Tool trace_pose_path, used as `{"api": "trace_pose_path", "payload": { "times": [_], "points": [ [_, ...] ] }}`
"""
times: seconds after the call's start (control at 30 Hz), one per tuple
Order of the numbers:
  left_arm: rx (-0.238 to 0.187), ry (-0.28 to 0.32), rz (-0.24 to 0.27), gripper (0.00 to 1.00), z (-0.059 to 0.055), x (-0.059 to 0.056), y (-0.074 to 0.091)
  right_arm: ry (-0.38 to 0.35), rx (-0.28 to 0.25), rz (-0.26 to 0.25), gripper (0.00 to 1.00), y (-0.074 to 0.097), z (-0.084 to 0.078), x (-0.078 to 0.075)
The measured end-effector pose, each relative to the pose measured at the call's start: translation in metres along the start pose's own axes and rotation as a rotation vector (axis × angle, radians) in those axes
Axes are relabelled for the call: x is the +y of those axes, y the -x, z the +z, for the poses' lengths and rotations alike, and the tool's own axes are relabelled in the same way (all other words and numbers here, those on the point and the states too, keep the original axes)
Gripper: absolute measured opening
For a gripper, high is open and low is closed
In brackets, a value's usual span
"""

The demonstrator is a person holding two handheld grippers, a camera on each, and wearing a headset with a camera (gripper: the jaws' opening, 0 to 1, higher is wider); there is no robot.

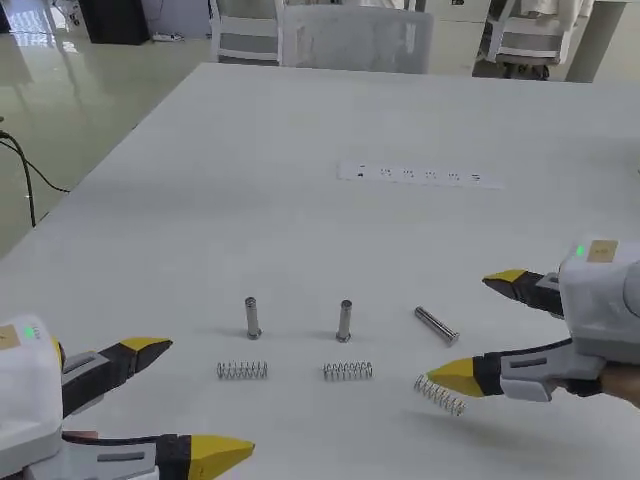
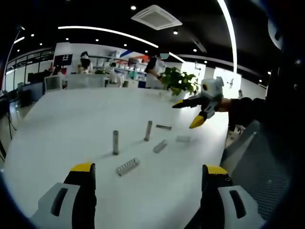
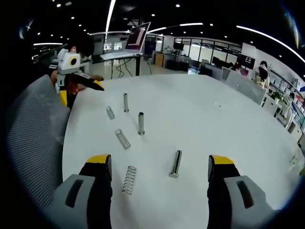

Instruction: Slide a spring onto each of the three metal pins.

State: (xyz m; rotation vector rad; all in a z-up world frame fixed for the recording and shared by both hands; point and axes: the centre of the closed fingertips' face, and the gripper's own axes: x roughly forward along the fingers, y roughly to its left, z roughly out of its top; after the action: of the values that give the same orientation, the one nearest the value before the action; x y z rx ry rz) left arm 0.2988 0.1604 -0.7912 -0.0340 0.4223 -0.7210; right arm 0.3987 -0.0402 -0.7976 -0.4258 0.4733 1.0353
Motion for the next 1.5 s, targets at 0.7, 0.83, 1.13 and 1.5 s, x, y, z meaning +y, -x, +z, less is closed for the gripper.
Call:
{"api": "trace_pose_path", "payload": {
  "times": [0.7, 0.83, 1.13, 1.5],
  "points": [
    [-0.004, 0.001, 0.002, 0.89, 0.001, 0.001, 0.000, -0.011, 0.115, -0.006, 0.66, -0.029, -0.005, -0.022],
    [-0.005, 0.001, 0.002, 0.88, 0.002, 0.001, 0.000, -0.012, 0.132, -0.008, 0.62, -0.036, -0.004, -0.025],
    [-0.012, 0.002, 0.004, 0.88, 0.003, 0.002, 0.001, -0.032, 0.209, -0.026, 0.49, -0.048, -0.013, -0.031],
    [-0.010, 0.003, -0.003, 0.87, 0.002, 0.000, 0.000, -0.090, 0.256, -0.054, 0.29, -0.055, -0.022, -0.039]
  ]
}}
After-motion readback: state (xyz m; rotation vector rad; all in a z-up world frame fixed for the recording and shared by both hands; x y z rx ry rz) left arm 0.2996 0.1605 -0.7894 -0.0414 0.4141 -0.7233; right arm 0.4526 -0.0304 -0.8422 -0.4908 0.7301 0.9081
